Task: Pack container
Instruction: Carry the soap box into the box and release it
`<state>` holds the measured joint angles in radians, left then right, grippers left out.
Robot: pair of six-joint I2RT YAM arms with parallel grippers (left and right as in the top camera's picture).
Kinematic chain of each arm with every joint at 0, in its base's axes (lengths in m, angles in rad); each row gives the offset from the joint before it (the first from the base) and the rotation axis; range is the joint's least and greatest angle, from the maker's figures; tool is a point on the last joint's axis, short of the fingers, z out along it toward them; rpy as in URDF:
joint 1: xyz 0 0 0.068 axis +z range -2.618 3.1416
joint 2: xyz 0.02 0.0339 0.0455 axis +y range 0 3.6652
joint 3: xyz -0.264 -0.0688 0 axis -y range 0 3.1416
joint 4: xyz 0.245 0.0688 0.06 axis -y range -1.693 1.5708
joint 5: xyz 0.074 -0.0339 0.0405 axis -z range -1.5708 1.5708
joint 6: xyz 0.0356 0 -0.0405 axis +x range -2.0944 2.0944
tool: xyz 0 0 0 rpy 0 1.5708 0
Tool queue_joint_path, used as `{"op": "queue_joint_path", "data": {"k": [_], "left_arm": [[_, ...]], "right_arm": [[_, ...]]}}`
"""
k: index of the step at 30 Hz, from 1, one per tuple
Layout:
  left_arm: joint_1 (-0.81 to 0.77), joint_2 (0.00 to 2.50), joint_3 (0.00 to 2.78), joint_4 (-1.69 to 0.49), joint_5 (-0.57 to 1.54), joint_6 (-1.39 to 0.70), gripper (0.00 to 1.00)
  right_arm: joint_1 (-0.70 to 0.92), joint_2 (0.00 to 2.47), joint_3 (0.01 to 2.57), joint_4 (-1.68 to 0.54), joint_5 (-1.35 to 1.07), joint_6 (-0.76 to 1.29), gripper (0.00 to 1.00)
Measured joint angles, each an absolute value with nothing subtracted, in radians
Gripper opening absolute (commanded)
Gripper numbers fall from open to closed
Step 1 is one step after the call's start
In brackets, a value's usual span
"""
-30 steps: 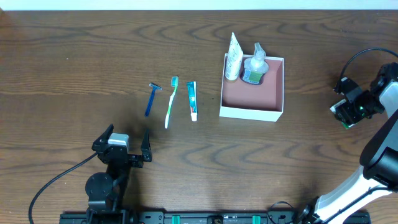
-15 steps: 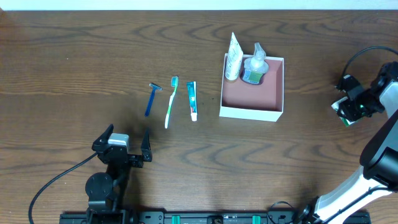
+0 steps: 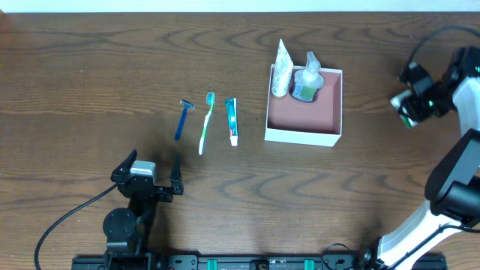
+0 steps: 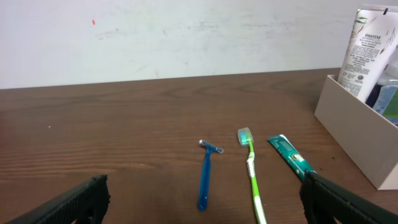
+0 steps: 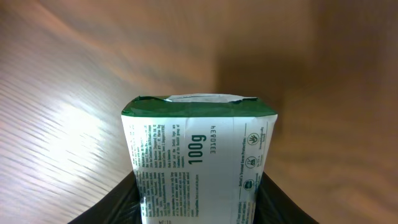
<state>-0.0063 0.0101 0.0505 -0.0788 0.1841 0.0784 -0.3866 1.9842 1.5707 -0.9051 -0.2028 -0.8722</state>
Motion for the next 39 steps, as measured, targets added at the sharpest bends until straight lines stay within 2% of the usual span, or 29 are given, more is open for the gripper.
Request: {"op": "queue_joint_path", "data": {"k": [8,18,33,39], "left_arm": [[-0.006,0.010,0.051,-0.079,0.184,0.078,0.98],[-0.006,0.010,0.051,-0.079,0.184,0.078,0.98],[-0.007,0.010,0.051,-0.079,0.184,0.078,0.98],[-0.006,0.010,0.051,-0.079,0.184,0.078,0.98]], "right_arm": [[-0.228,1.912,1.734,-0.972,-0.260,-0.698,0.27],[-0.006,1.869,1.753,-1.061,-0.282,-0.489,0.31],[0.043,1.869,1.753,-1.183,-0.277,-0.589,0.29],[0.077,1.869,1.753,-1.182,-0.287,-0.606,0.34]]}}
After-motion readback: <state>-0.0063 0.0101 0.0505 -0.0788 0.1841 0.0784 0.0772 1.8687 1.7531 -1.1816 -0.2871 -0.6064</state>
